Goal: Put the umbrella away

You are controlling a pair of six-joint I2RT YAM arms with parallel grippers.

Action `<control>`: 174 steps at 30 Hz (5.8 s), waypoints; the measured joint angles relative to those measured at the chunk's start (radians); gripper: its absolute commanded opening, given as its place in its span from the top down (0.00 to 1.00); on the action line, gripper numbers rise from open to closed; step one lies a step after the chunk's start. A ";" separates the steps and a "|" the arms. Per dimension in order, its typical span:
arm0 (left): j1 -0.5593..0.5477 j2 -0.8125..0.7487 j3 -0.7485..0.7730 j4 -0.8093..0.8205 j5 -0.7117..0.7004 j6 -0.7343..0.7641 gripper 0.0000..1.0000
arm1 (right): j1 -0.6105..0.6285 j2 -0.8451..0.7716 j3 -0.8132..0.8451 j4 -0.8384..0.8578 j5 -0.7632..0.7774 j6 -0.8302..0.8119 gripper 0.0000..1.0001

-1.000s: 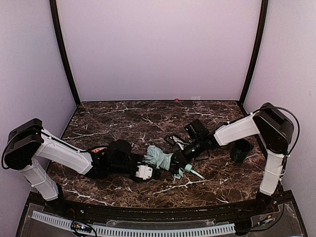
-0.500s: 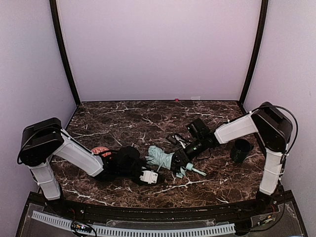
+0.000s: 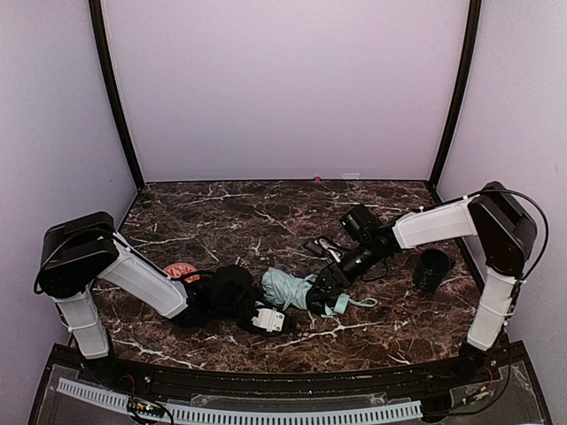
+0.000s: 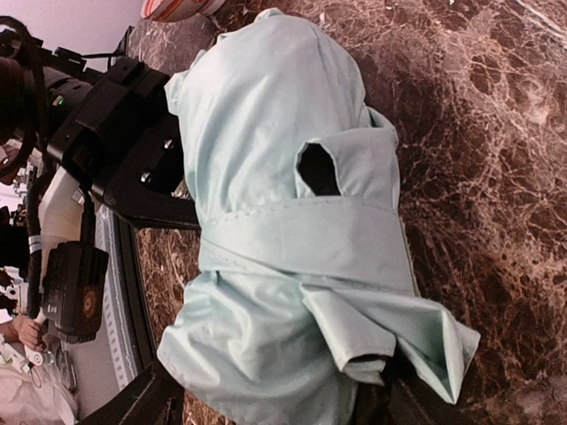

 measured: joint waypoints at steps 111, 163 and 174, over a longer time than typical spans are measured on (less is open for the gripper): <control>-0.098 0.052 0.131 -0.195 -0.296 -0.173 1.00 | 0.034 -0.129 -0.084 0.116 0.478 0.147 0.55; -0.080 -0.031 0.066 -0.247 -0.333 -0.279 0.67 | 0.255 0.085 0.212 0.008 0.743 0.162 0.96; -0.031 -0.377 -0.134 -0.268 -0.098 -0.450 0.37 | 0.152 -0.082 0.100 -0.037 0.746 0.020 1.00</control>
